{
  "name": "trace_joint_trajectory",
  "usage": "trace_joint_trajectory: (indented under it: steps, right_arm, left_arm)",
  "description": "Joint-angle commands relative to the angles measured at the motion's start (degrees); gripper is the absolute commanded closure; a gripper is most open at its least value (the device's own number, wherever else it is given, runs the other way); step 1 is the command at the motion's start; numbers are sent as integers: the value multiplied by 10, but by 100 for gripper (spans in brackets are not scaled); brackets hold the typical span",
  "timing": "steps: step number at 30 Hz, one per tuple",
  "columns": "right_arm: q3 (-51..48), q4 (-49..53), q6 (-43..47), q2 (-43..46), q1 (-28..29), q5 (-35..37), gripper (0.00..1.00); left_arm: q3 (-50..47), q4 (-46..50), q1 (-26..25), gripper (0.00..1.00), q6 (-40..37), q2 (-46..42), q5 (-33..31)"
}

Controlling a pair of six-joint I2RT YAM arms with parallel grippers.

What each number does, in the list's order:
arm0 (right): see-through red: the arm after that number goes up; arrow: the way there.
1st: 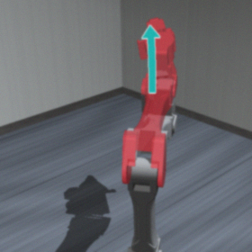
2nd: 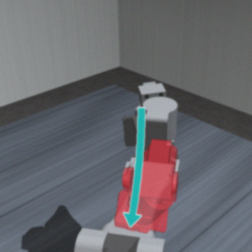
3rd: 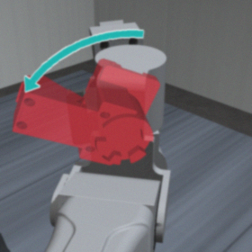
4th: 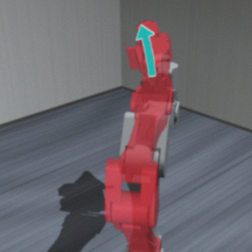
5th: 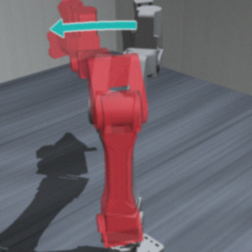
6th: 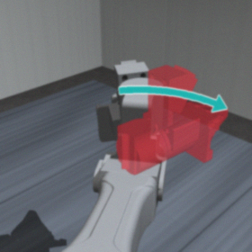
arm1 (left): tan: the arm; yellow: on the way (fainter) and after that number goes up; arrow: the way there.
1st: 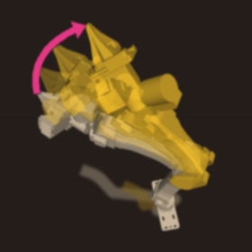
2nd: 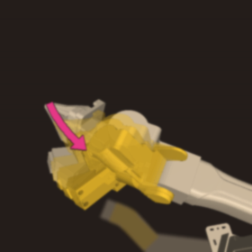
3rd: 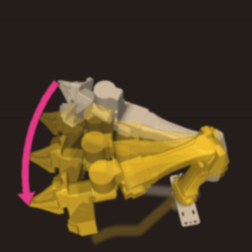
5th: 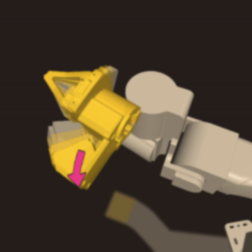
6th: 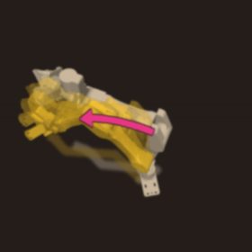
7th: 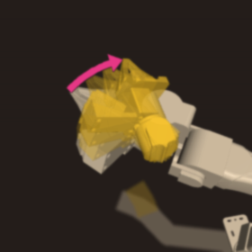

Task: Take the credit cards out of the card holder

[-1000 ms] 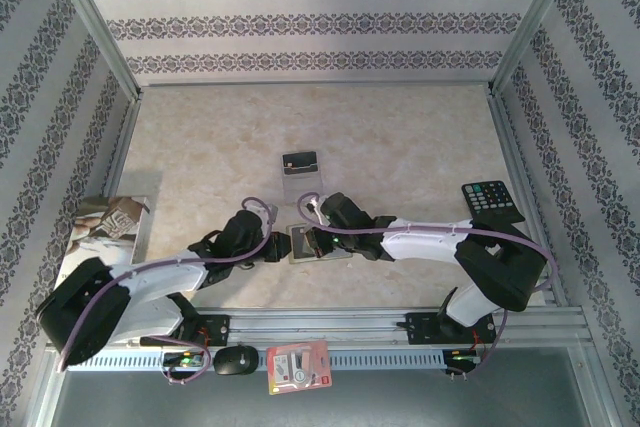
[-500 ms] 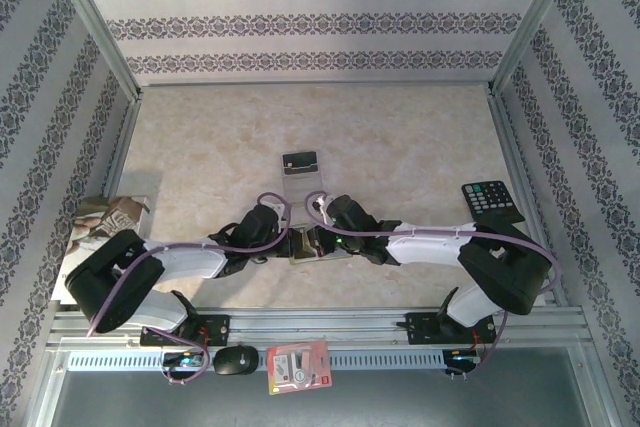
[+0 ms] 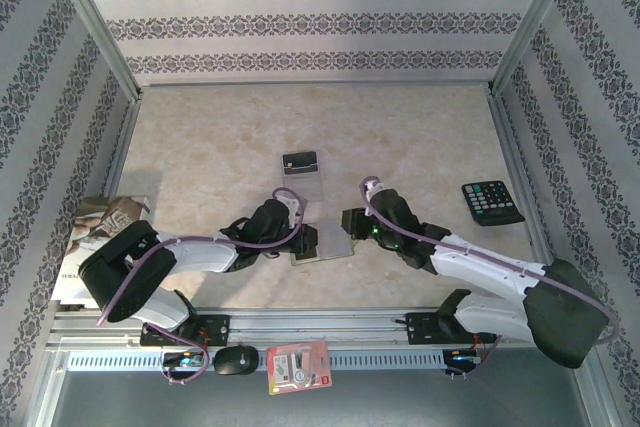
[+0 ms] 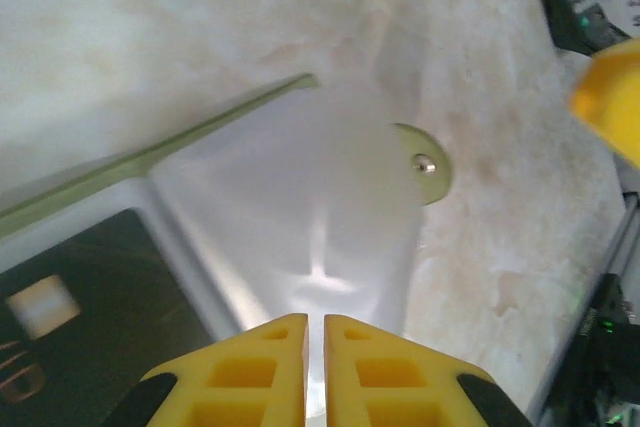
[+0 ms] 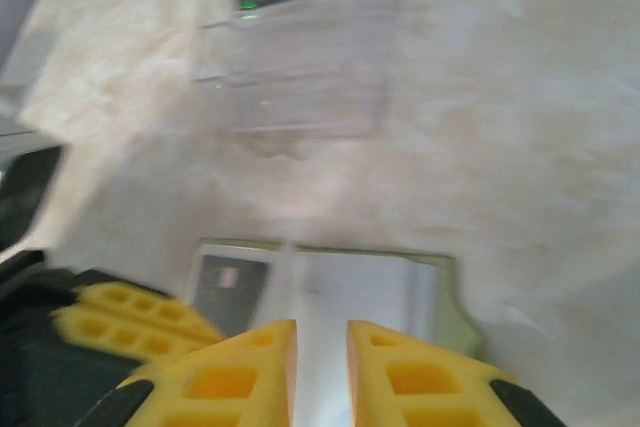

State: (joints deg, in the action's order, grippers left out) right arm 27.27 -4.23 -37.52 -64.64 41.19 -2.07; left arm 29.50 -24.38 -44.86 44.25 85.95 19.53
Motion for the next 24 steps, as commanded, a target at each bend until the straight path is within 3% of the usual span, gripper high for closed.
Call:
trace_joint_trajectory:
  steps: [1,10,18,24]
  right_arm:
    - [-24,58,-23,23,-10,25,80]
    - [-22,85,-21,52,-22,35,79]
    - [-10,86,-12,58,-24,24,75]
    - [5,92,-4,55,-26,18,75]
  left_arm:
    - [42,-35,-22,88,9,36,39]
    - [151,15,-37,89,14,158,142]
    - [145,9,-37,88,16,153,134]
    - [177,34,-40,90,23,203,169]
